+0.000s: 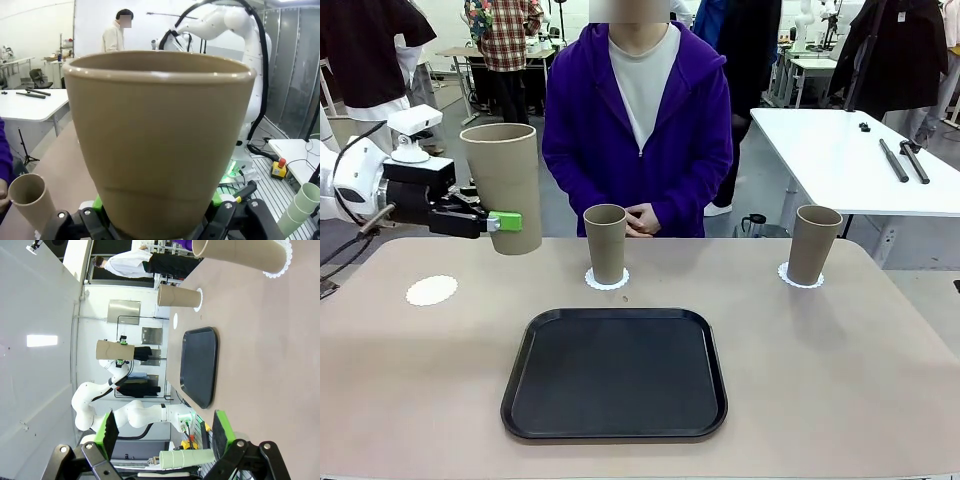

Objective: Place coasters on the table and set cups on them.
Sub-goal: Take one Reusable plastic cup from the Flat Tray and place it on a coaster set by the human.

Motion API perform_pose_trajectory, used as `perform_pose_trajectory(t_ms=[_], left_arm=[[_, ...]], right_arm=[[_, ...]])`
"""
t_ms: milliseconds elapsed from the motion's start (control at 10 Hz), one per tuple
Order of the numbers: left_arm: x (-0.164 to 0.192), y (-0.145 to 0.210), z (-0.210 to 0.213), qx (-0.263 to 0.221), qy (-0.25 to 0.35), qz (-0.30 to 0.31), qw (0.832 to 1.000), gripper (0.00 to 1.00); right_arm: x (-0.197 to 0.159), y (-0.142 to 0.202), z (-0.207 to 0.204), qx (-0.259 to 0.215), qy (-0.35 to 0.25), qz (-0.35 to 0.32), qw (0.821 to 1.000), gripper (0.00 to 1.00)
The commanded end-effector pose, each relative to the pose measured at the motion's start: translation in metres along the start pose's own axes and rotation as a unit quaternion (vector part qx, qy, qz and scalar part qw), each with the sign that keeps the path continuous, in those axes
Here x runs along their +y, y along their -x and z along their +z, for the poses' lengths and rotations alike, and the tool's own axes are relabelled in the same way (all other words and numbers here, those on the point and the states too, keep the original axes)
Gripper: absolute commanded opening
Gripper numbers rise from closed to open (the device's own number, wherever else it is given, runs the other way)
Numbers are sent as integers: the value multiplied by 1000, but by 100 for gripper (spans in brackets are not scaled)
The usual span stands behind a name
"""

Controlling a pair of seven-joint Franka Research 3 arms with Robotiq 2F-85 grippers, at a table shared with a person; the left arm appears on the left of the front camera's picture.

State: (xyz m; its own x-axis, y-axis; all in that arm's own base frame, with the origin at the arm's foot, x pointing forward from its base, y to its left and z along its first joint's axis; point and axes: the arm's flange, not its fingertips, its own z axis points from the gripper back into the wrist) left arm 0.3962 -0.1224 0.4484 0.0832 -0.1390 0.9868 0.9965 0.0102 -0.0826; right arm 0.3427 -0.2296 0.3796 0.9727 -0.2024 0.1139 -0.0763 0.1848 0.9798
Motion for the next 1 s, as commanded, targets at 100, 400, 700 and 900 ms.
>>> perform_pose_trajectory(t_ms=[100,400,700,900], left_arm=[[72,7,89,-1,-51,-33,998,82],[105,14,181,-21,-145,-44,988,82],[124,34,230,-1,-203,-36,978,82],[137,41,245,-1,-213,-30,977,82]], right_arm=[[1,1,0,1,0,-3,1000,100],[1,1,0,1,0,-3,1000,100],[1,1,0,1,0,-3,1000,100],[1,1,0,1,0,-3,1000,100]])
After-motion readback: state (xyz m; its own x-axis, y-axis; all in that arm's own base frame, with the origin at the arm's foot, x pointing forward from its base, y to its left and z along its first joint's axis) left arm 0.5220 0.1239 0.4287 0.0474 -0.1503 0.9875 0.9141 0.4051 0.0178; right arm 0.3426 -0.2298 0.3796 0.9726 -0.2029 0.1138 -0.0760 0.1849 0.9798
